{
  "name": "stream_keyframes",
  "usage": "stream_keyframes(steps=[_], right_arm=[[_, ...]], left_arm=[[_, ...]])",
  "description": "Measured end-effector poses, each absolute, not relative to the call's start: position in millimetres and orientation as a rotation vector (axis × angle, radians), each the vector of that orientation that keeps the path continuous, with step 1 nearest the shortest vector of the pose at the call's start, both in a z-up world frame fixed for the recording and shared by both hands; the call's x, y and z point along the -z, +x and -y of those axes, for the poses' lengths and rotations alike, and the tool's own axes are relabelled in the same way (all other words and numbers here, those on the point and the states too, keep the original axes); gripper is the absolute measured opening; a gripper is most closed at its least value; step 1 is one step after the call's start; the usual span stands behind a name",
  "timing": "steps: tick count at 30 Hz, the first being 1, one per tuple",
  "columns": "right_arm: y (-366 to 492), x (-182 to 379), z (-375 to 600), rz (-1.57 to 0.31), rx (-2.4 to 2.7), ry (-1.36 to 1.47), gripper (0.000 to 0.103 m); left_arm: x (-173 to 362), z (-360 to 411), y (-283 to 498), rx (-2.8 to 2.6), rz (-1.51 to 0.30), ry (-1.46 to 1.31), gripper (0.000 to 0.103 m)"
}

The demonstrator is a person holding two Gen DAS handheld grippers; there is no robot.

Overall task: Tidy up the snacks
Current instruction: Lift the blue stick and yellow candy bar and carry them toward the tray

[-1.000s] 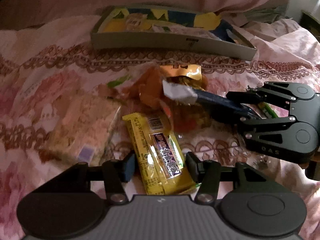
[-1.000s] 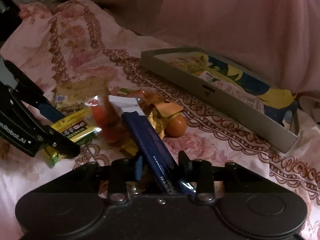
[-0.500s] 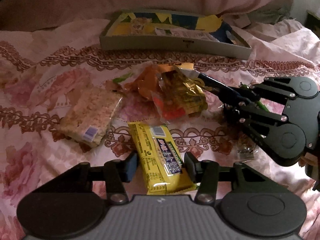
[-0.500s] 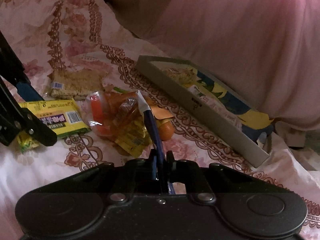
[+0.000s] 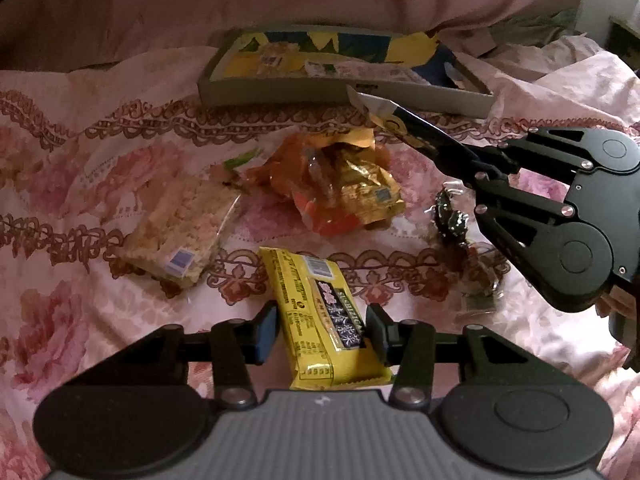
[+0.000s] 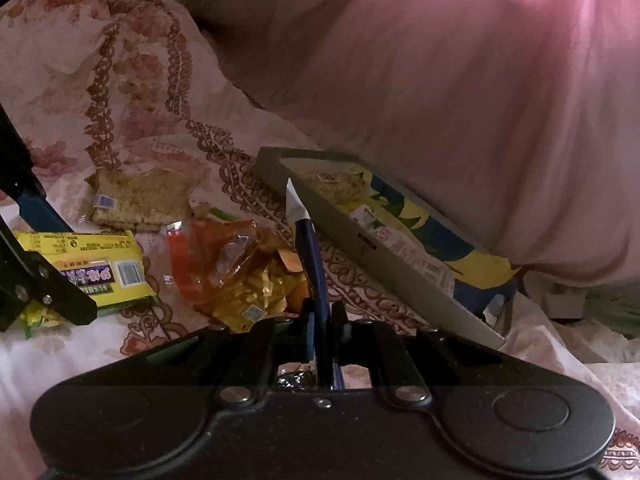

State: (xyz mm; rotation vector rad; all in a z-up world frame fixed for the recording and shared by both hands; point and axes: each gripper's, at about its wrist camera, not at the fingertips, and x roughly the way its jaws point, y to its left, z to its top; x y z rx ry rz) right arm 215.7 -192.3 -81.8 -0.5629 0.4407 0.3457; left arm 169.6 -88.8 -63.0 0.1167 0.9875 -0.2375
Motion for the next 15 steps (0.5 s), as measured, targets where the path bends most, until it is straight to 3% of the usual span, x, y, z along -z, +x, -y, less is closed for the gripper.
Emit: stream_keyframes(steps=[15], right_arm=[[223.0,75.3,200.7,-0.399,-0.286,-0.525,0.008]], left_arm=[[47.0,100.2,166.6,0.309,-0.927,0.132,0.051]])
